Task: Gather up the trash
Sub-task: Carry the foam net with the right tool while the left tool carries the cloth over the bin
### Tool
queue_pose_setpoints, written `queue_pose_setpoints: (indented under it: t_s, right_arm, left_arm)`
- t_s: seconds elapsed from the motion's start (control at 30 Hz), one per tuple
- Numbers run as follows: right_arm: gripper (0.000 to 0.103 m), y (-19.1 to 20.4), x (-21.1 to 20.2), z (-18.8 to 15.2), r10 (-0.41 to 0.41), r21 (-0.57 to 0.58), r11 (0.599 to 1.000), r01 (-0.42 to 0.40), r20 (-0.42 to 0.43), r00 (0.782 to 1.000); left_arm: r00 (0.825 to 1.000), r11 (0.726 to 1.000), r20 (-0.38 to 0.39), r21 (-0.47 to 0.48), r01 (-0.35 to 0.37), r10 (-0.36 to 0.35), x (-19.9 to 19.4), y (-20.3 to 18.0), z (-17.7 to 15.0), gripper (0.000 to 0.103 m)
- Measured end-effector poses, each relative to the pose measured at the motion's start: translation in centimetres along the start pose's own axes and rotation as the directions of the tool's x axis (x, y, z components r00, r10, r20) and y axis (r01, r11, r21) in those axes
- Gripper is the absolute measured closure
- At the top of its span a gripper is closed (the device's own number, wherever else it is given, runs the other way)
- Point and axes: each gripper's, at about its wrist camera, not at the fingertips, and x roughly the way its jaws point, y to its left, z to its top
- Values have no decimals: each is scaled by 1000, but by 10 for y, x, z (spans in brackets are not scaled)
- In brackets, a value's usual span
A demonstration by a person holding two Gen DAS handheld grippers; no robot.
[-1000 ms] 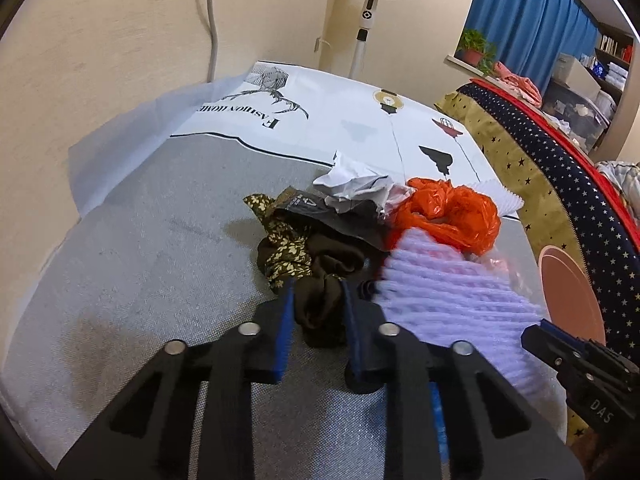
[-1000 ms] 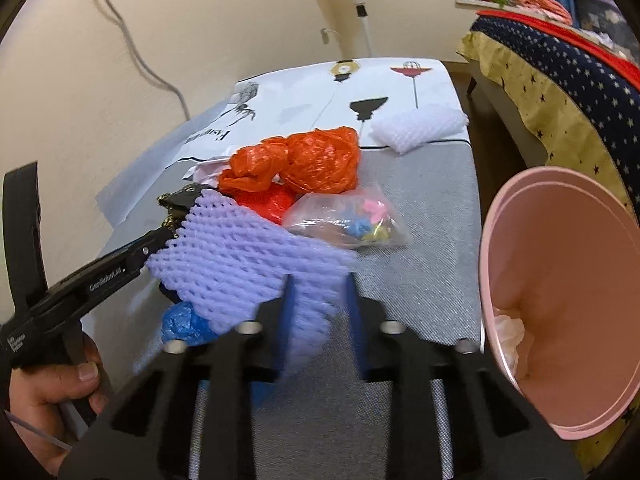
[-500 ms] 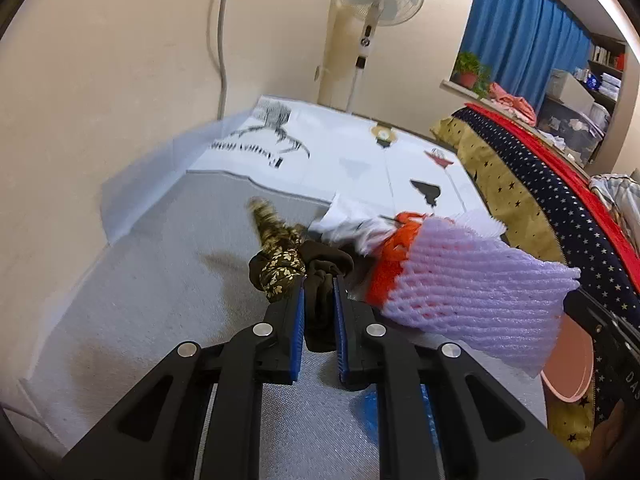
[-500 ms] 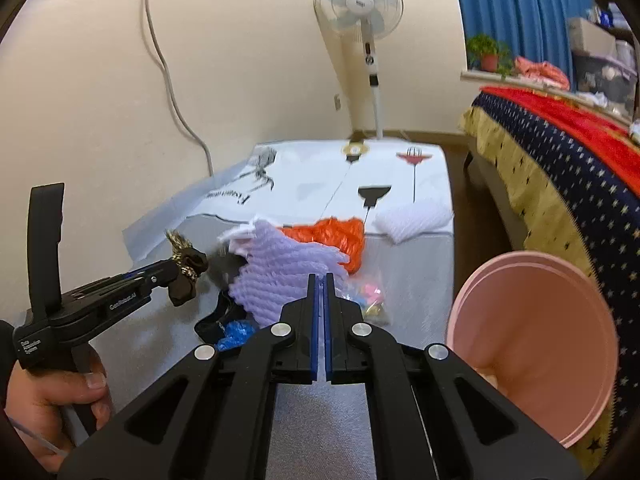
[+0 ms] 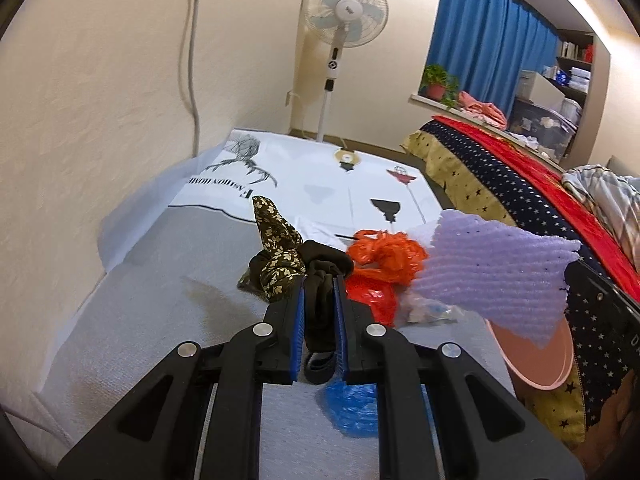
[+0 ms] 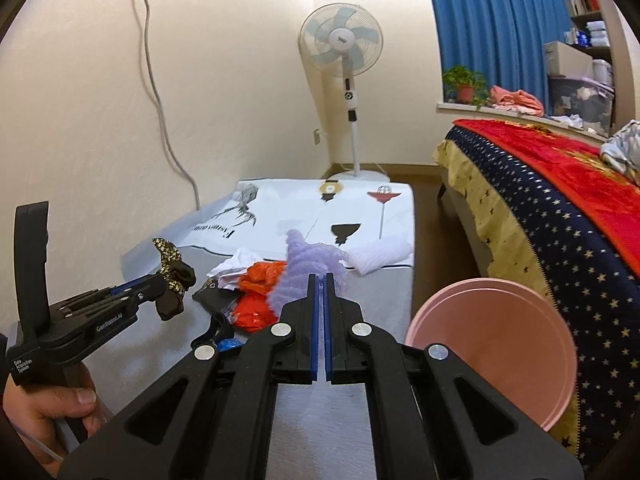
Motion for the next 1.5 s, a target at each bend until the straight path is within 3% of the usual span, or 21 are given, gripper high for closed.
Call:
queue_pose_setpoints:
  t_s: [0.63, 1.07, 1.5]
  right_arm:
    - [101, -28, -26, 9, -124, 43, 992, 123, 26, 992]
    - [101, -66, -32, 19, -234, 106, 967, 230, 29, 972]
    - [101, -97, -40, 22, -329, 149, 935, 321, 28, 944]
  left_arm:
    - [995, 994, 26, 63, 94, -96, -4, -33, 2, 90]
    - [986, 981, 8, 103, 164, -165, 6, -66, 2, 90]
    - [960, 946, -41, 162, 282, -279, 23, -117, -1, 90]
